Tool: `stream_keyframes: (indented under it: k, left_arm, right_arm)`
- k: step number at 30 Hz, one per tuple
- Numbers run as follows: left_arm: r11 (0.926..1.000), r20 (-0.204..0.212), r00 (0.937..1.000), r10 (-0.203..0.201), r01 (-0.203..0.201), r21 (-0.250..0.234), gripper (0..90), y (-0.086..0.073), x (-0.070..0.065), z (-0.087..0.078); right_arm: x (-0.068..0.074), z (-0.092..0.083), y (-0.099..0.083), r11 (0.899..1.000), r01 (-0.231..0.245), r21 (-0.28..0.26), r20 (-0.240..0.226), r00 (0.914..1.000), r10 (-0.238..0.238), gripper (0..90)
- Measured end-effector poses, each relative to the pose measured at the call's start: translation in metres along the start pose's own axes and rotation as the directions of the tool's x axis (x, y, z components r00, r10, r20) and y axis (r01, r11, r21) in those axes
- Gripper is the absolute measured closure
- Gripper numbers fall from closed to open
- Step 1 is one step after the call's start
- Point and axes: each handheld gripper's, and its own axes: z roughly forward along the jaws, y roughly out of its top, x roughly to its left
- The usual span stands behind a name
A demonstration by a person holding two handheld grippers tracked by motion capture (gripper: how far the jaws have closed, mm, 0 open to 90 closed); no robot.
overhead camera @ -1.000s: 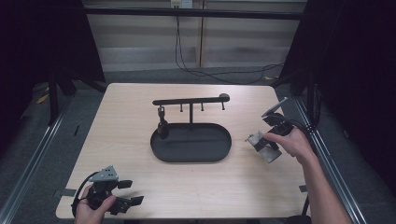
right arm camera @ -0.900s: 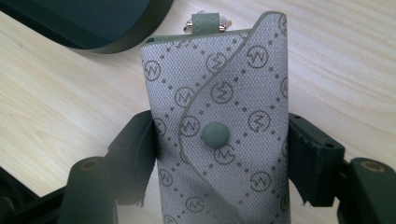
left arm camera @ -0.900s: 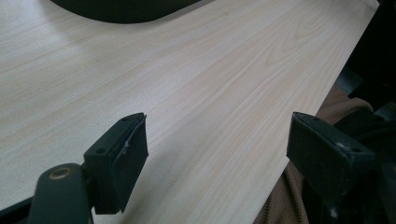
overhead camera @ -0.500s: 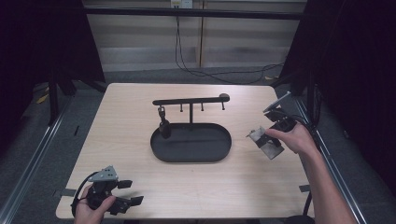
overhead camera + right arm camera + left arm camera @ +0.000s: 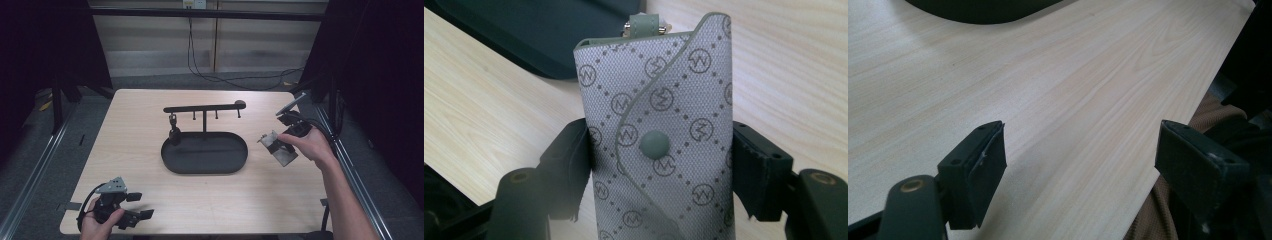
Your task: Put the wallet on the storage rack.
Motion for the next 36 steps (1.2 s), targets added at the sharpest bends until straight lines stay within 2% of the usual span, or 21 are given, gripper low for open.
stream_keyframes:
  k: [12, 20, 27, 30, 36]
  left_arm:
    - [1.0000, -0.006, 1.0000, 0.006, -0.006, 0.005, 20.3, 0.000, -0.001, 0.001]
    - [0.9999, -0.007, 0.9999, 0.013, -0.013, 0.008, 20.3, -0.001, -0.002, 0.000]
    - [1.0000, -0.010, 0.9999, 0.007, -0.007, 0.005, 20.3, -0.001, -0.001, -0.001]
    - [0.9999, -0.008, 0.9999, 0.008, -0.008, 0.008, 20.3, -0.001, -0.002, -0.001]
    - [1.0000, -0.009, 0.9999, 0.008, -0.008, 0.002, 20.3, -0.001, -0.001, -0.001]
  right_arm:
    - [0.013, 0.007, 0.012, 0.999, 0.001, -0.041, -0.056, 0.9984, -0.003, 31.9]
    - [0.024, 0.013, 0.021, 0.998, -0.014, -0.065, -0.094, 0.9955, 0.008, 32.0]
    - [0.029, 0.023, 0.029, 0.994, -0.054, -0.093, -0.140, 0.9893, 0.040, 31.9]
    - [0.032, 0.027, 0.030, 0.989, -0.075, -0.130, -0.146, 0.9877, 0.056, 32.0]
    - [0.035, 0.036, 0.032, 0.981, -0.107, -0.161, -0.168, 0.9826, 0.080, 32.0]
